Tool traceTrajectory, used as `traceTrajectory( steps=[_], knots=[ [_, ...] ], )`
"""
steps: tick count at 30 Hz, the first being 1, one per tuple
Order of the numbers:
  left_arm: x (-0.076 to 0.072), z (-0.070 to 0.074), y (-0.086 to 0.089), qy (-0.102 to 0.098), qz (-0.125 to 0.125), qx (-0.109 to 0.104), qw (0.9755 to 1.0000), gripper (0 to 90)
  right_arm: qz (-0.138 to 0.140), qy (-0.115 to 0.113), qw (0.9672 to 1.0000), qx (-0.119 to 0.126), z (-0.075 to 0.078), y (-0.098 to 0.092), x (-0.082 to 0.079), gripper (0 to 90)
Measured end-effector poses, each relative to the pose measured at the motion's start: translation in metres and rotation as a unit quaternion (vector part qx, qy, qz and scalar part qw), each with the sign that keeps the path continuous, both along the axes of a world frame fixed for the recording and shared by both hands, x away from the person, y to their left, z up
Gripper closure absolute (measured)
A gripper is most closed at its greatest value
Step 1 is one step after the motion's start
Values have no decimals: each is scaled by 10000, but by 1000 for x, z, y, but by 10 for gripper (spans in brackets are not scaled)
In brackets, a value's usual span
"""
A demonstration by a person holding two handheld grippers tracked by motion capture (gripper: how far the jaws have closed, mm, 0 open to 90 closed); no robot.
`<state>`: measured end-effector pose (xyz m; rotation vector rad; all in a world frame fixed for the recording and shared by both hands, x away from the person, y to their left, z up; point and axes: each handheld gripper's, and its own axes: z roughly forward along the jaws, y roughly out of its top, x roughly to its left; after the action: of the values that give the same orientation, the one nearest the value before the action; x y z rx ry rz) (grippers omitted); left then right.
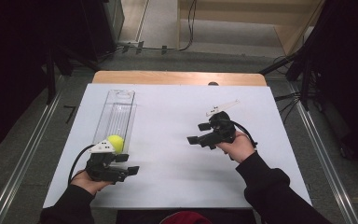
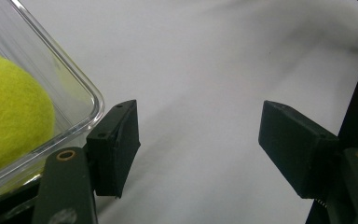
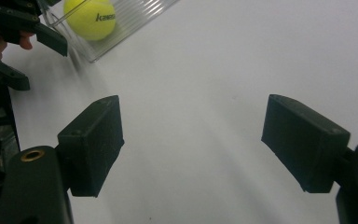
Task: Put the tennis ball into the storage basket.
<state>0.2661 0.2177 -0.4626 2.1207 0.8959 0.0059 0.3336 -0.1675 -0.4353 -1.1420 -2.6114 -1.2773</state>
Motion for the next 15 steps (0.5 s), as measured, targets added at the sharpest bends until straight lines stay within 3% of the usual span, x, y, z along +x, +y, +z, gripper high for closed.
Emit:
traceTrajectory(
  steps=[15],
  knots=[
    [0,0,0,-13,1,5,10000,296,-155,-36,9999,-35,-7,-18,-11,184]
  ],
)
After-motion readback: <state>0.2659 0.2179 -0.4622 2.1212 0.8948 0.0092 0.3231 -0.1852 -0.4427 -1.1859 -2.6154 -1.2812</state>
